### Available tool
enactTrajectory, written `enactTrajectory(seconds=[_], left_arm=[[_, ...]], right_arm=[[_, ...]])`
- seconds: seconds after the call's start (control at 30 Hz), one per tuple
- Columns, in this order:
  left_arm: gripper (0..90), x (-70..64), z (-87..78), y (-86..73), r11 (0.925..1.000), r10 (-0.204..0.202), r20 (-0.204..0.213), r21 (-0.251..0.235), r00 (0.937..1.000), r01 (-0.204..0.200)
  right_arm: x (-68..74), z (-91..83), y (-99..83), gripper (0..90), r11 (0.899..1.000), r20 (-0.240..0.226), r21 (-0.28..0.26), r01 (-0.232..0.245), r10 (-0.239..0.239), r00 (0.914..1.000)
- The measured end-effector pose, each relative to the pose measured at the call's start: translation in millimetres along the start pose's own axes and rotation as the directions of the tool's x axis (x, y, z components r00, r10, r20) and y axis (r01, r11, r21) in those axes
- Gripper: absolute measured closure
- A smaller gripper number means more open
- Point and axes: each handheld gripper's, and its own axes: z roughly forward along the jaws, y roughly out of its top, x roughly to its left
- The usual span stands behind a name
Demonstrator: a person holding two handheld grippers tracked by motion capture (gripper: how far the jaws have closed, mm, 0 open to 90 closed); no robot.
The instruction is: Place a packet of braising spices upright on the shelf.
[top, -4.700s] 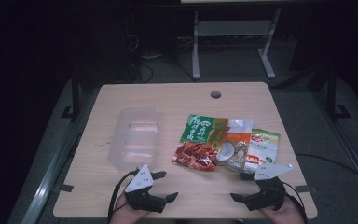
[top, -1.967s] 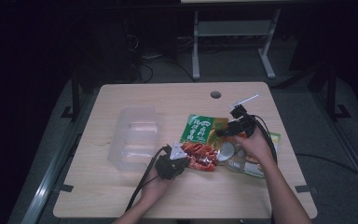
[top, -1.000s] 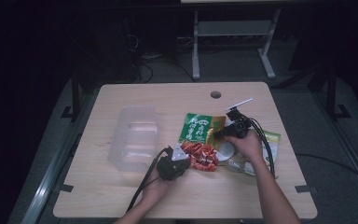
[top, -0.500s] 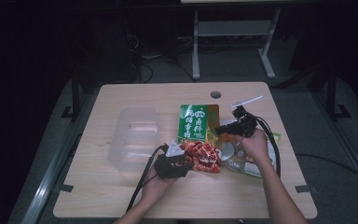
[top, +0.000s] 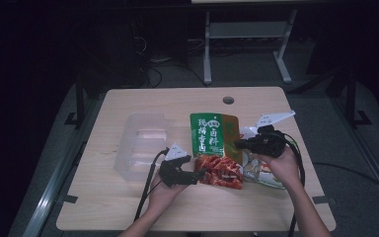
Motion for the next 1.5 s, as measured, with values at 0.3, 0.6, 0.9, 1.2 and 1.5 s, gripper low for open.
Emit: enactTrajectory(seconds=[0.3, 0.6, 0.9, 1.2, 1.5], left_arm=[[25.4, 1.5, 5.0, -1.5, 0.9993, -0.038, 0.096, 0.006, 0.9946, 0.038], [43.5, -0.6, 4.9, -5.2, 0.9999, 0.011, 0.12, 0.006, 0.9927, -0.012], [61.1, 0.0, -4.2, -4.2, 0.9991, 0.003, 0.117, -0.043, 0.9931, 0.003], [78.7, -0.7, -8.6, -6.7, 0.9987, 0.011, 0.121, -0.052, 0.9926, -0.004], [83.9, -5.8, -9.4, -7.2, 0.9975, 0.046, 0.105, -0.059, 0.9934, -0.04]], right_arm=[[19.9, -18.1, -13.5, 90.0, 0.991, -0.072, -0.08, 0.103, -0.109, 0.9915], [31.8, -18.3, -18.0, 90.0, 0.987, -0.063, -0.093, 0.129, -0.135, 0.9888], [28.6, -17.5, -34.2, 90.0, 0.987, -0.043, -0.124, 0.098, -0.104, 0.9936], [34.5, -8.1, -36.4, 89.9, 0.991, -0.05, -0.1, 0.091, -0.096, 0.9941], [29.8, -10.3, -37.2, 88.5, 0.995, -0.028, -0.076, 0.062, -0.064, 0.9975]])
